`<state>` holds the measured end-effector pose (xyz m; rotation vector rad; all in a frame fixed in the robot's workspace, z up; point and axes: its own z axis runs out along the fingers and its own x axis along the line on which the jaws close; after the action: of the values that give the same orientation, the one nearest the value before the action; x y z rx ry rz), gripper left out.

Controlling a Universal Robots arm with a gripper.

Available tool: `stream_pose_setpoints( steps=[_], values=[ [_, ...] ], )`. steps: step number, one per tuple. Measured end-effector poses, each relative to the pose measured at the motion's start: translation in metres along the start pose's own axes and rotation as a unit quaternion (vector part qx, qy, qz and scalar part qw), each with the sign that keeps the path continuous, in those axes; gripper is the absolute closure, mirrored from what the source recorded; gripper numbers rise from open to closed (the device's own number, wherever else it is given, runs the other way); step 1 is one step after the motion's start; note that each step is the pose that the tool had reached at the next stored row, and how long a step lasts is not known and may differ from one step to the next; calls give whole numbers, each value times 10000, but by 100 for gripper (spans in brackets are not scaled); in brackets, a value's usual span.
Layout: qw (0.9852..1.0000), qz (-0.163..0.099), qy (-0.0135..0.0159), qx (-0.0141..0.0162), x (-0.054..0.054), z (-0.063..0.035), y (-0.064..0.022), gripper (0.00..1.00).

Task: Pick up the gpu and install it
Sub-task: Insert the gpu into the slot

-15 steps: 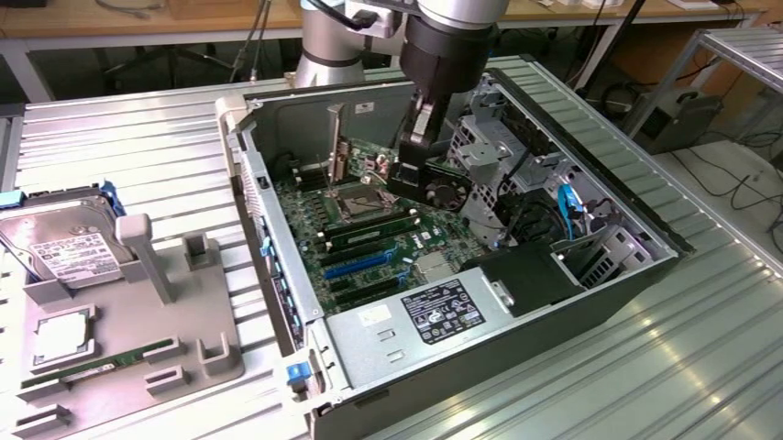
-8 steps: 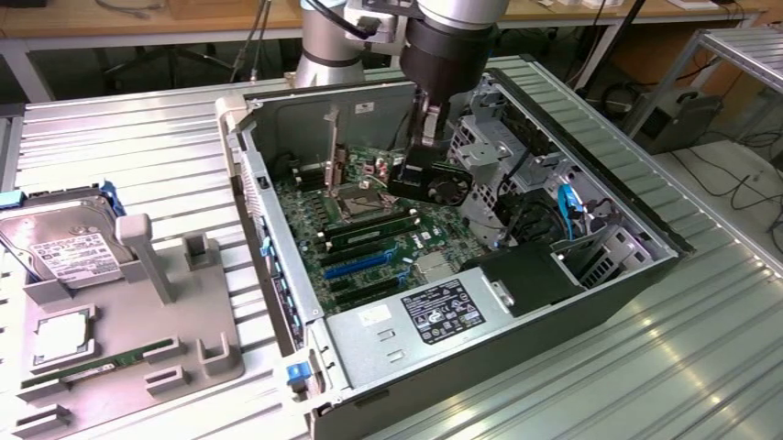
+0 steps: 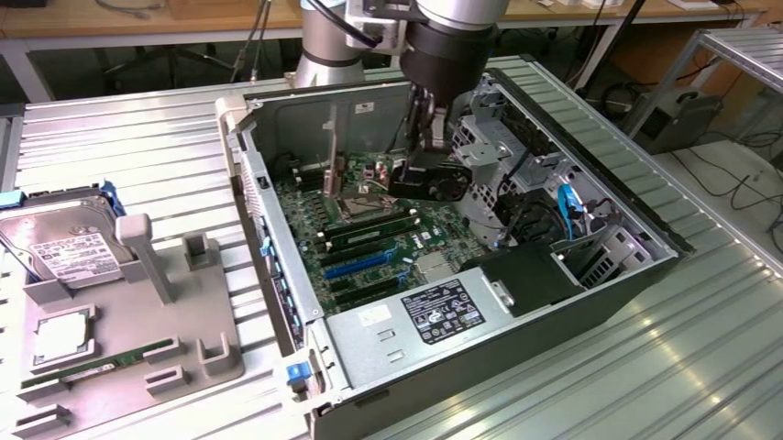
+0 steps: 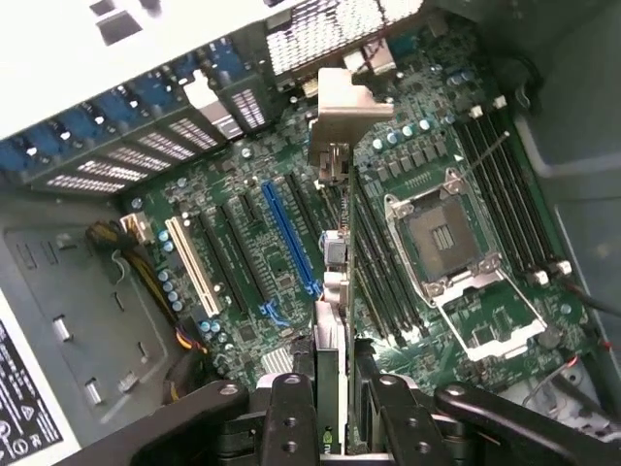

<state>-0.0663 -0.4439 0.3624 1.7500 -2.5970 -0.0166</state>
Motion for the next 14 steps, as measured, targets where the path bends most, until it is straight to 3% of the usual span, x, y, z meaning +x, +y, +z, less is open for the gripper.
stream_pose_setpoints(
  steps=[4, 8, 11, 14],
  values=[
    [9991, -433, 3, 0, 0, 9, 0, 74],
    [9958, -920, 9, 1, 0, 30, 0, 74],
    [9937, -1122, 11, 4, 1, 58, 1, 74],
    [9932, -1163, 10, 11, 26, 108, 60, 74]
  ],
)
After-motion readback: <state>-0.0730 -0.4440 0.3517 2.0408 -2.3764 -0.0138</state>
